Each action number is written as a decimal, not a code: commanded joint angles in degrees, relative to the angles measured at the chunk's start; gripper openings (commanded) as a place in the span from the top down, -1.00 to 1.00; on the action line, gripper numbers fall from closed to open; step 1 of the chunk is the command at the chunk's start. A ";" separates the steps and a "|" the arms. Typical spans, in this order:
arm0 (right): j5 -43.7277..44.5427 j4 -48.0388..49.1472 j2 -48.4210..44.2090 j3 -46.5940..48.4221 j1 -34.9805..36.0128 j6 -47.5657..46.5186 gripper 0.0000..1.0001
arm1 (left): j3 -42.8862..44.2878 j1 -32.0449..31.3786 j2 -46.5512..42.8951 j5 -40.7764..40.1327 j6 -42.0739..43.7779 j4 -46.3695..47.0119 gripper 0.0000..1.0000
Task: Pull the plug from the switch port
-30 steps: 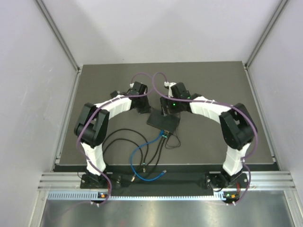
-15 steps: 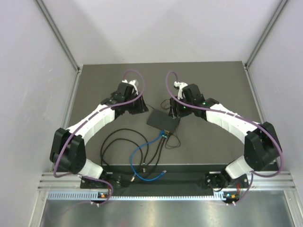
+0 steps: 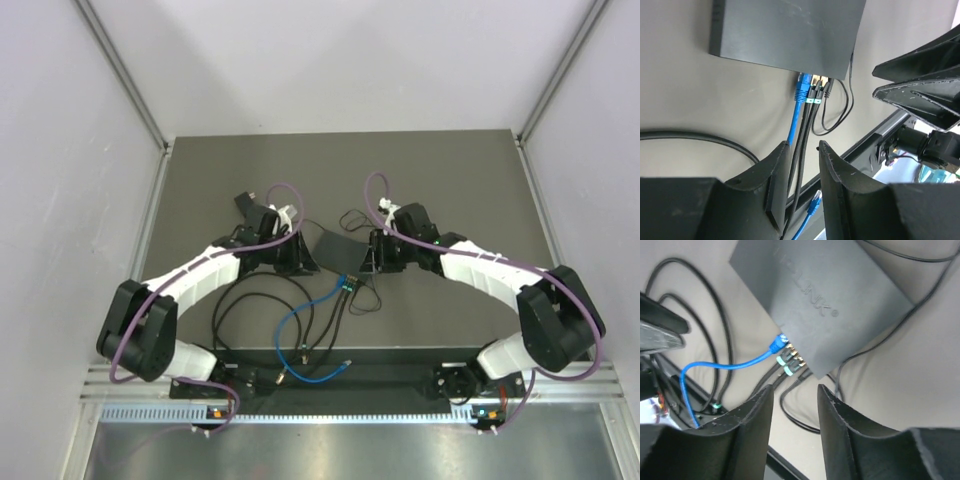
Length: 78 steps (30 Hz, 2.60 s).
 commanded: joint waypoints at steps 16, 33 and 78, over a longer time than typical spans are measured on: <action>-6.31 11.89 8.11 2.68 0.44 2.20 0.74 | -2.25 -1.91 9.17 6.28 -2.76 12.74 0.28; -5.60 13.30 14.26 4.44 -0.26 -0.61 0.69 | -2.51 -2.61 11.82 1.37 -7.59 18.55 0.00; -8.67 6.53 7.85 1.80 -6.15 -4.39 -0.06 | 0.65 1.79 4.79 0.91 2.34 9.05 0.07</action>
